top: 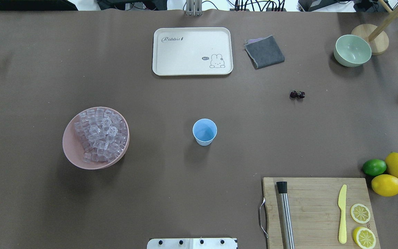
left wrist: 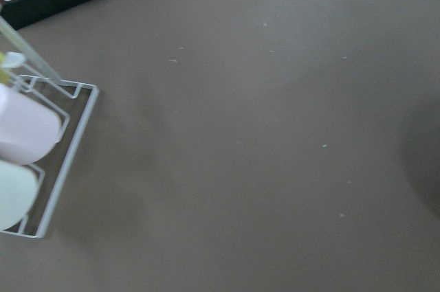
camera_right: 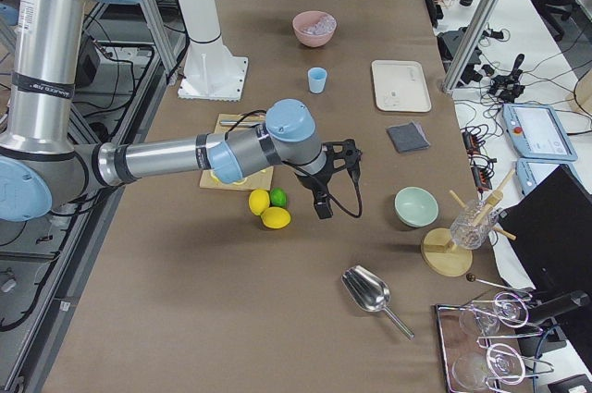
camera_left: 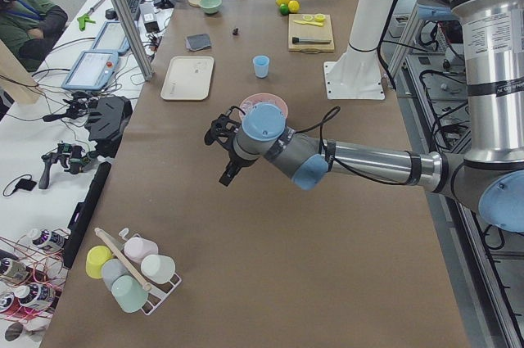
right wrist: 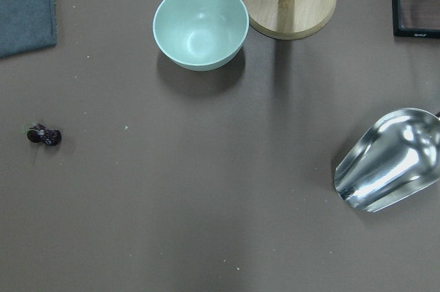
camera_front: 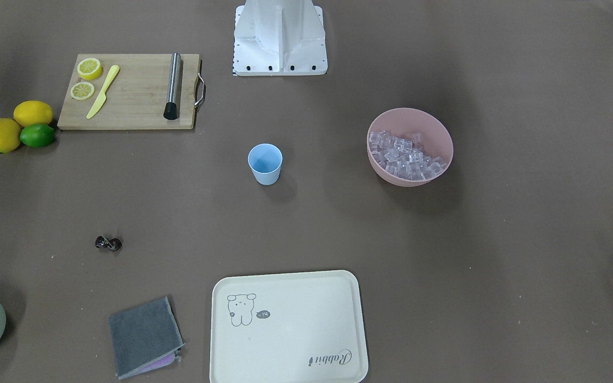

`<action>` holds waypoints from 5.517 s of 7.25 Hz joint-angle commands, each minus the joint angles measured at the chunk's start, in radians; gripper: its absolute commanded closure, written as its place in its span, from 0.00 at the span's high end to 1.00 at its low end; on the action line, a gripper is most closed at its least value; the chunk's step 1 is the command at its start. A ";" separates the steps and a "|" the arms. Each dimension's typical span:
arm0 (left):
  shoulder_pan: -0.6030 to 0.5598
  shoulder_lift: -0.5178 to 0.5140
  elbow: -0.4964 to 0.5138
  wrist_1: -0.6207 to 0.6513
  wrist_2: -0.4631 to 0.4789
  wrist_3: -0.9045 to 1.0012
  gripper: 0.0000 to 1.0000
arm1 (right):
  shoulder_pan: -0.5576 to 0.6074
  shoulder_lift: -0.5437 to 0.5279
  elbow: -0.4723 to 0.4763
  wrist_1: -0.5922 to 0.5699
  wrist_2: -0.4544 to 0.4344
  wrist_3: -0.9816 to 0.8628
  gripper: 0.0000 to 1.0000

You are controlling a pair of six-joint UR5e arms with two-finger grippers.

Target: Put ice and cherries in cup

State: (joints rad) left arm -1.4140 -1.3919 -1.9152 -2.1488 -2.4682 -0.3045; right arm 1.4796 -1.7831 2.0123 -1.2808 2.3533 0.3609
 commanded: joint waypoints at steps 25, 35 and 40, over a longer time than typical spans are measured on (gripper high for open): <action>0.908 -0.377 -0.067 0.385 0.798 -0.866 0.97 | -0.019 -0.001 0.014 0.004 0.001 0.027 1.00; 0.912 -0.378 -0.042 0.385 0.795 -0.774 0.71 | -0.021 -0.001 0.013 0.004 0.001 0.029 1.00; 0.934 -0.380 -0.047 0.385 0.793 -0.774 0.48 | -0.021 -0.002 0.013 0.004 0.001 0.029 1.00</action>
State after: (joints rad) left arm -0.4815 -1.7716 -1.9599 -1.7640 -1.6752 -1.0784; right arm 1.4593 -1.7854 2.0242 -1.2763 2.3547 0.3892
